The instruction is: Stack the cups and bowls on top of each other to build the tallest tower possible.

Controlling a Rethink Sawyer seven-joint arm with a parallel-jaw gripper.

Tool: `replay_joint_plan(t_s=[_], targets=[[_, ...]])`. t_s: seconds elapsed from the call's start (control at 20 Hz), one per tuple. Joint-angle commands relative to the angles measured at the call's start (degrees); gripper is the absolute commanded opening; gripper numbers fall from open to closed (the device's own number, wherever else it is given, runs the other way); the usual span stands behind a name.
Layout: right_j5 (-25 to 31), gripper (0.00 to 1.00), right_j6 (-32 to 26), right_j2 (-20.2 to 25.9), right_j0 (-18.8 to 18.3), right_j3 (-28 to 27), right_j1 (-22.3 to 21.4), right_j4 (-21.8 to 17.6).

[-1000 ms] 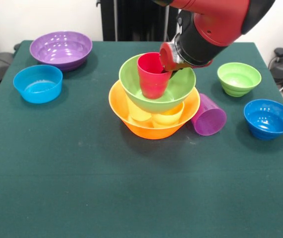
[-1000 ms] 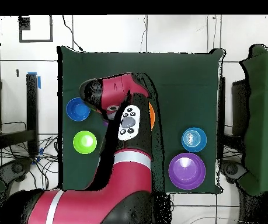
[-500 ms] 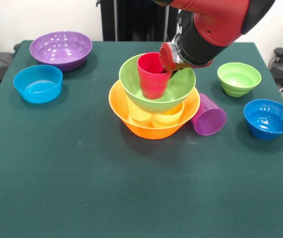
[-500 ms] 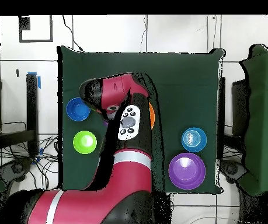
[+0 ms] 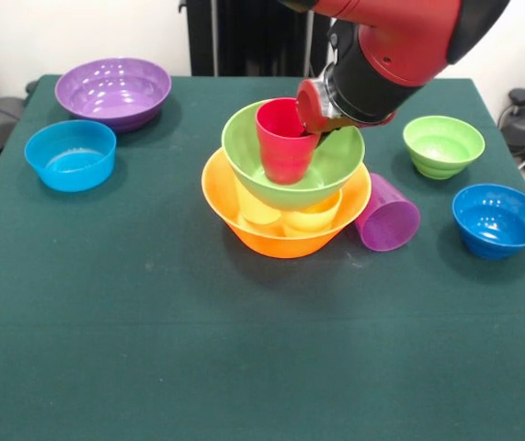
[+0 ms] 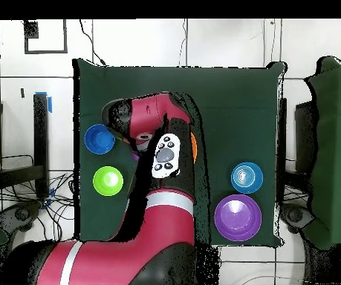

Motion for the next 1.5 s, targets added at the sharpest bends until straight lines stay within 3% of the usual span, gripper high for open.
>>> replay_joint_plan(t_s=[0.05,0.8,0.85,1.5], targets=[[-4.1,0.0,8.1,4.6,-1.1,-0.9,2.8,2.1],[-2.3,0.0,6.7,4.5,-1.1,-2.6,3.3,2.1],[-1.9,1.0,6.6,4.6,-1.1,-2.6,3.4,2.2],[-2.8,1.0,5.2,4.8,-1.4,-3.3,3.6,1.8]])
